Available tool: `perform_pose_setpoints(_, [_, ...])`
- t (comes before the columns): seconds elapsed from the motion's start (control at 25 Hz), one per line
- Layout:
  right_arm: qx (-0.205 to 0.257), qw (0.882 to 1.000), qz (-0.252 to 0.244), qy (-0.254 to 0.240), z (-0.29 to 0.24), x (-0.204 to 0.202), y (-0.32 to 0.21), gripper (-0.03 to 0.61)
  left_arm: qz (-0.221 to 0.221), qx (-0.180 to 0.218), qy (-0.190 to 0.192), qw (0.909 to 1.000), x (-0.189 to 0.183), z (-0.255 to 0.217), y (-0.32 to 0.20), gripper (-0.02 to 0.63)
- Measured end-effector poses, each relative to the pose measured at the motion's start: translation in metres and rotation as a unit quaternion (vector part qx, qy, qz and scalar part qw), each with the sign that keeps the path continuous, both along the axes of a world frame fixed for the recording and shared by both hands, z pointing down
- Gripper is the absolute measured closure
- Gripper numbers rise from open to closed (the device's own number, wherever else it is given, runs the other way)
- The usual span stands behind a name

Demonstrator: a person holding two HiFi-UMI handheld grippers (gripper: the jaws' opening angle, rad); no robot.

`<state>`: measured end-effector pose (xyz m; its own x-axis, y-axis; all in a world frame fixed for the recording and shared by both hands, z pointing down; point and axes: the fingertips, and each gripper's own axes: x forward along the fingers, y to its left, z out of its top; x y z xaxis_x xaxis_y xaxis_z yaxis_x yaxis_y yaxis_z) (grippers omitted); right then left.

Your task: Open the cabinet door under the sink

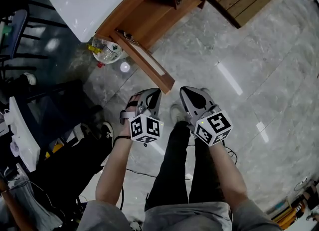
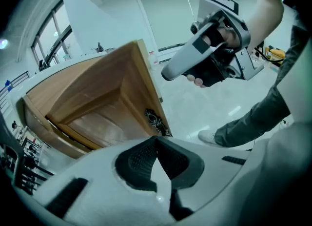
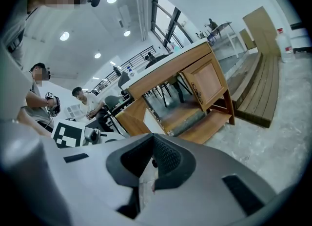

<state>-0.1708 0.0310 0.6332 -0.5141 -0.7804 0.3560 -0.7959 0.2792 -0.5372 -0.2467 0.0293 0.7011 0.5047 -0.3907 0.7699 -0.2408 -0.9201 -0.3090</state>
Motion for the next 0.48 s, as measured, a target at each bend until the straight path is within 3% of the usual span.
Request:
perform_pose_setpoints(0.28, [0.02,1.0,-0.013,0.01,-0.055,-0.003,-0.007,0.571,-0.058,-0.005,0.059,0.9966,-0.001,-0.061,0.002,0.606])
perform_pose_setpoints(0.48, [0.03,0.999,-0.036,0.017,-0.096,-0.001,-0.012,0.571,-0.133,-0.016,0.132,0.9822,0.007,-0.126,-0.006,0.606])
